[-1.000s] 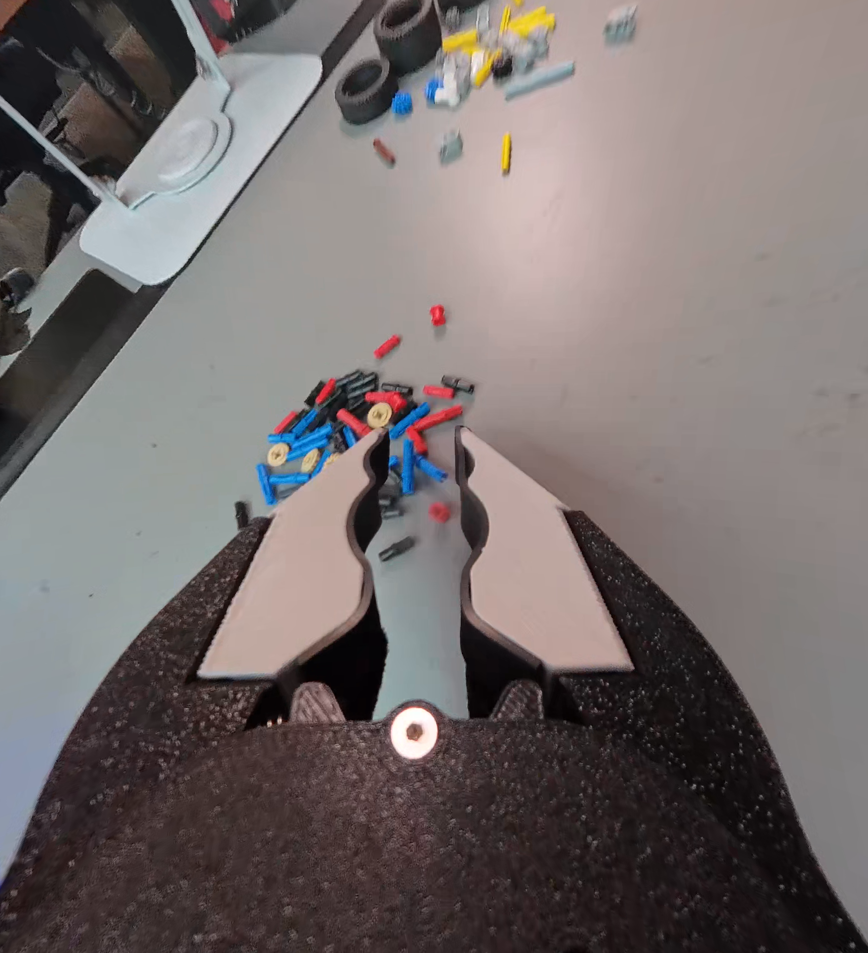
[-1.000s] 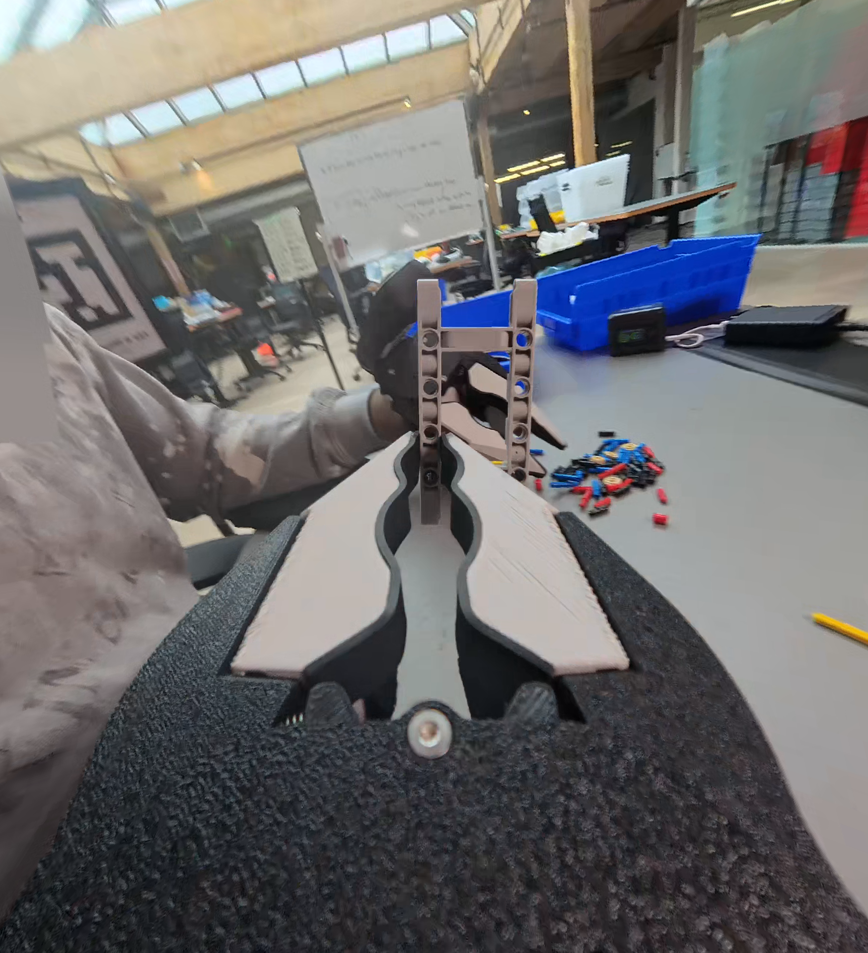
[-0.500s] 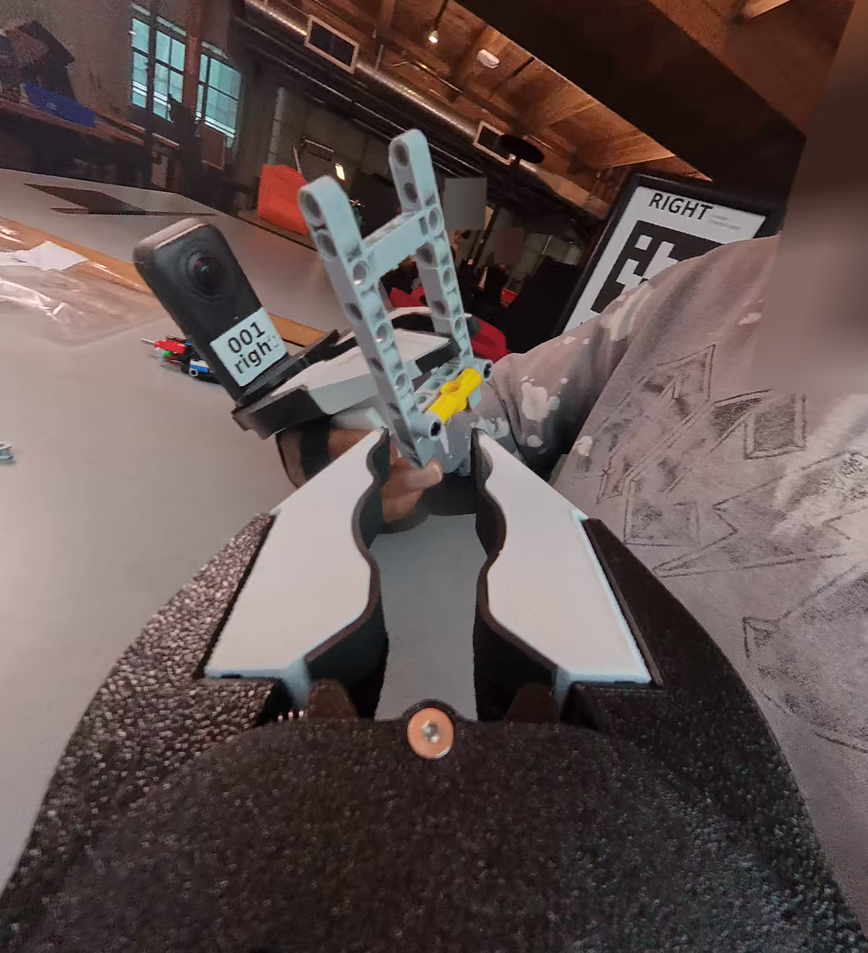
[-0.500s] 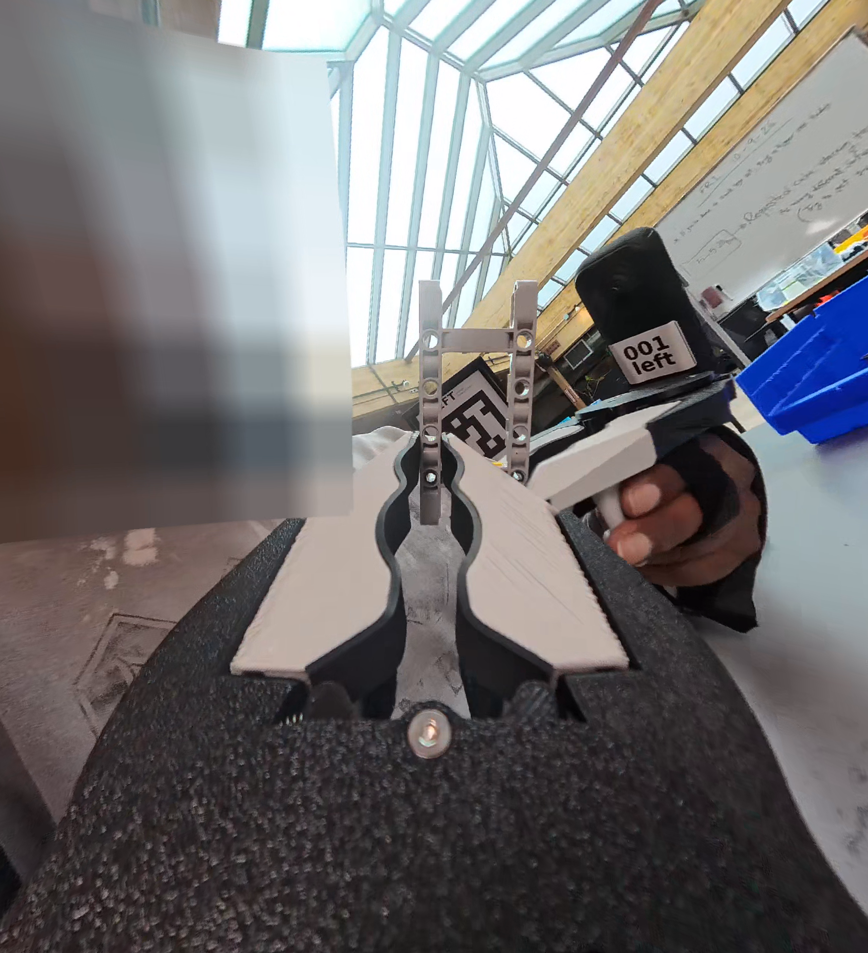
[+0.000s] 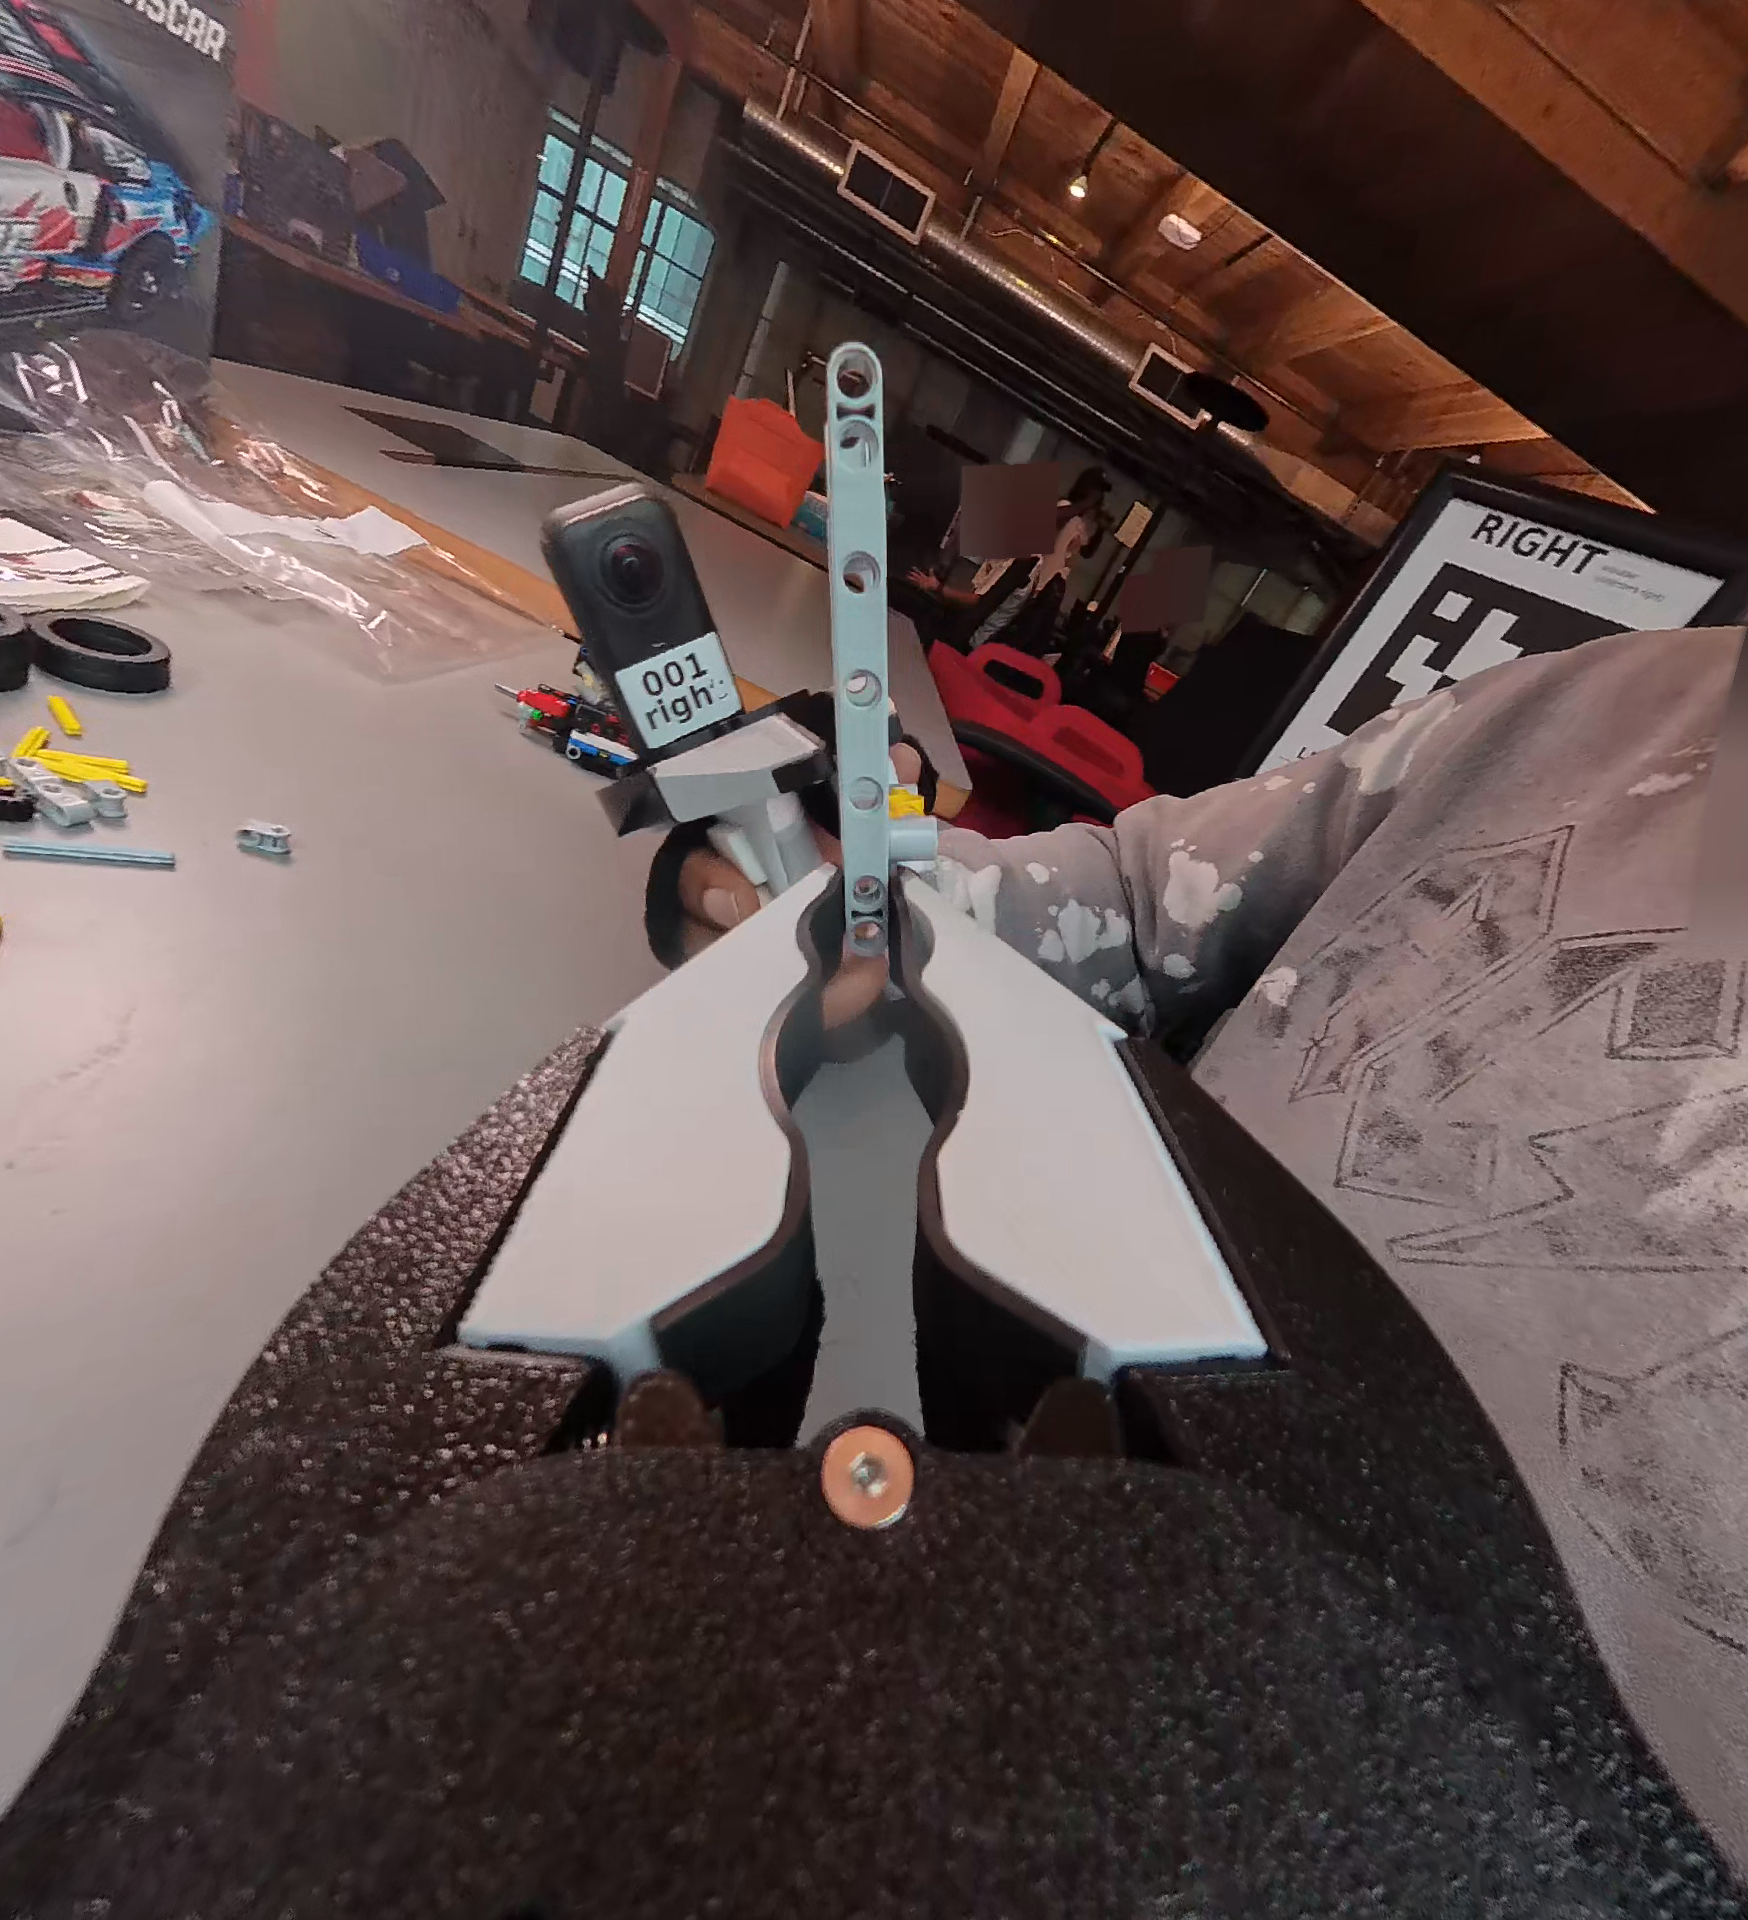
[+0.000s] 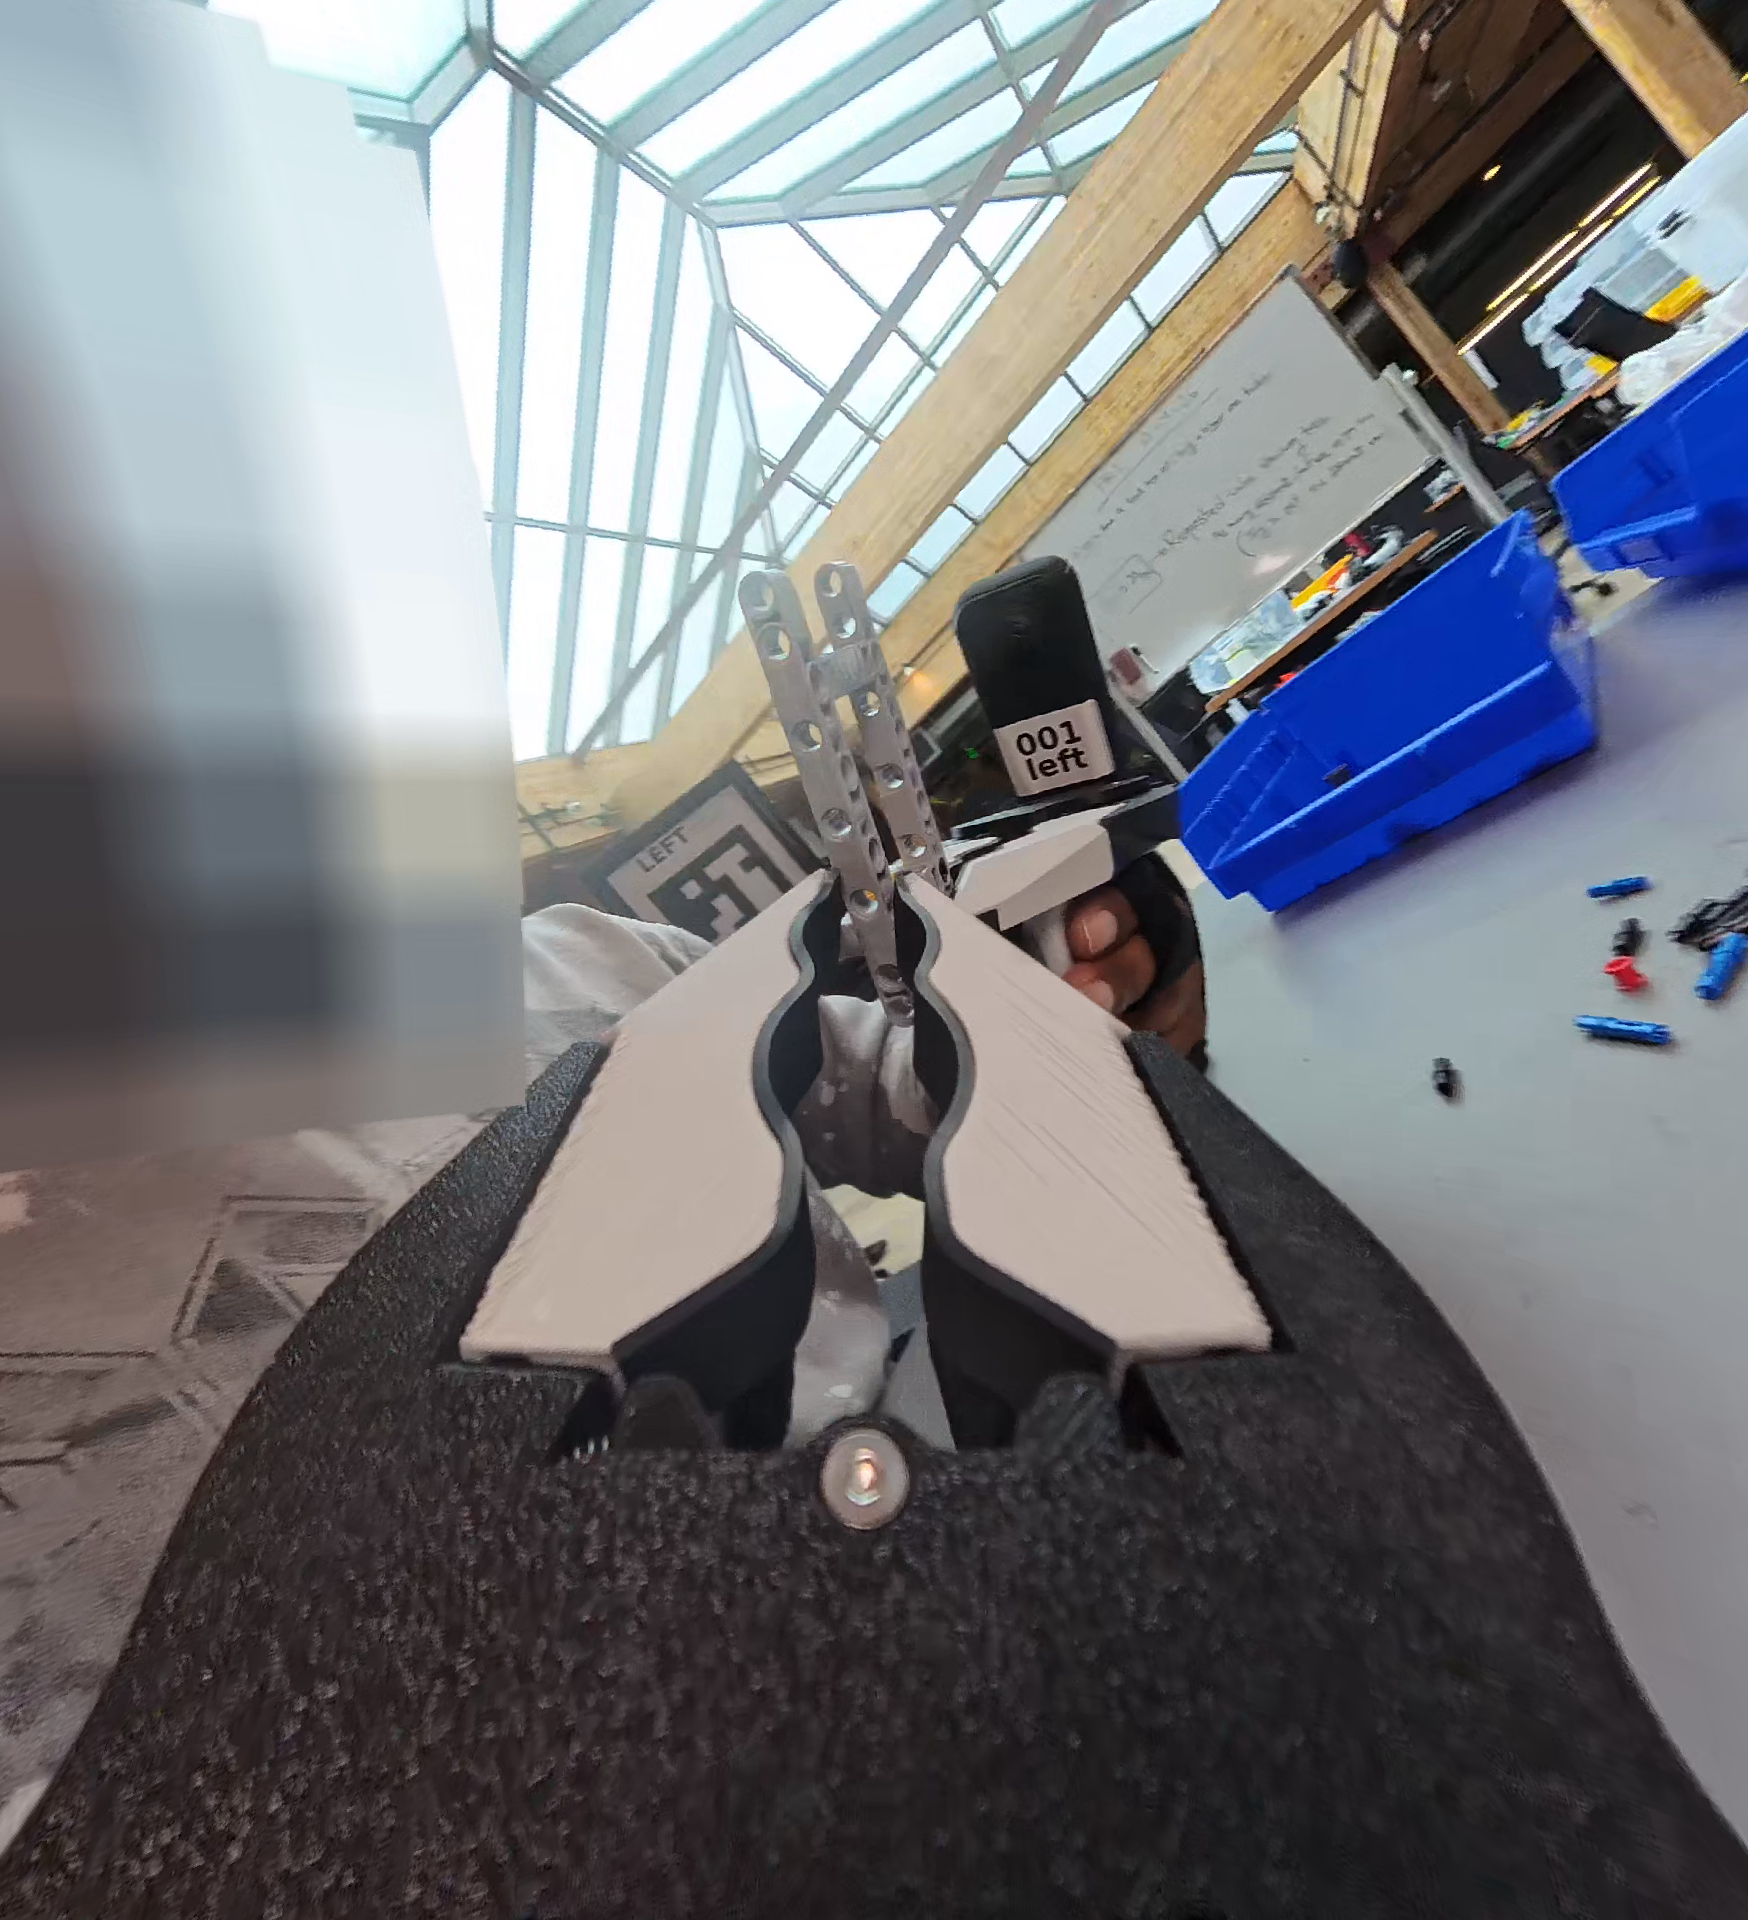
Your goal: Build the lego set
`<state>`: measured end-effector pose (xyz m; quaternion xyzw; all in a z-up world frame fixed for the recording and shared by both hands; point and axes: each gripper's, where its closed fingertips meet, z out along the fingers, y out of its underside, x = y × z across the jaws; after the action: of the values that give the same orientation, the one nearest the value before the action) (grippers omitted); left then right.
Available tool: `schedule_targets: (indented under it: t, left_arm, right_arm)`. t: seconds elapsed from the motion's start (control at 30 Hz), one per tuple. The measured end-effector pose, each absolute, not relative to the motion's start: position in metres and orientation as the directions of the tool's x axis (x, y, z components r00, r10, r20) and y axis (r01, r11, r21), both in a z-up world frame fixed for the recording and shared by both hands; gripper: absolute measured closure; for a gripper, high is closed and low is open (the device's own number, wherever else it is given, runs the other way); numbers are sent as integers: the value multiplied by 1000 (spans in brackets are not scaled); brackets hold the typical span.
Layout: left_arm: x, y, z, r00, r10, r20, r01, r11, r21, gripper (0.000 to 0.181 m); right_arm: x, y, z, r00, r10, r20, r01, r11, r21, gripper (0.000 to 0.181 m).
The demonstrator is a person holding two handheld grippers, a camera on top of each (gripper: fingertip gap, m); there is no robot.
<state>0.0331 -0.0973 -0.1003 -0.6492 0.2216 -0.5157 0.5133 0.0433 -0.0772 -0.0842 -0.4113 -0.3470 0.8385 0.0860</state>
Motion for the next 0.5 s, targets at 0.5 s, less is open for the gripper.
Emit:
schedule_targets:
  t: [0.5]
  left_arm:
    - [20, -83, -112, 595, -769, 234, 93, -224, -970, 175]
  right_arm:
    - [34, -89, -90, -143, 915, 376, -50, 373, -927, 161]
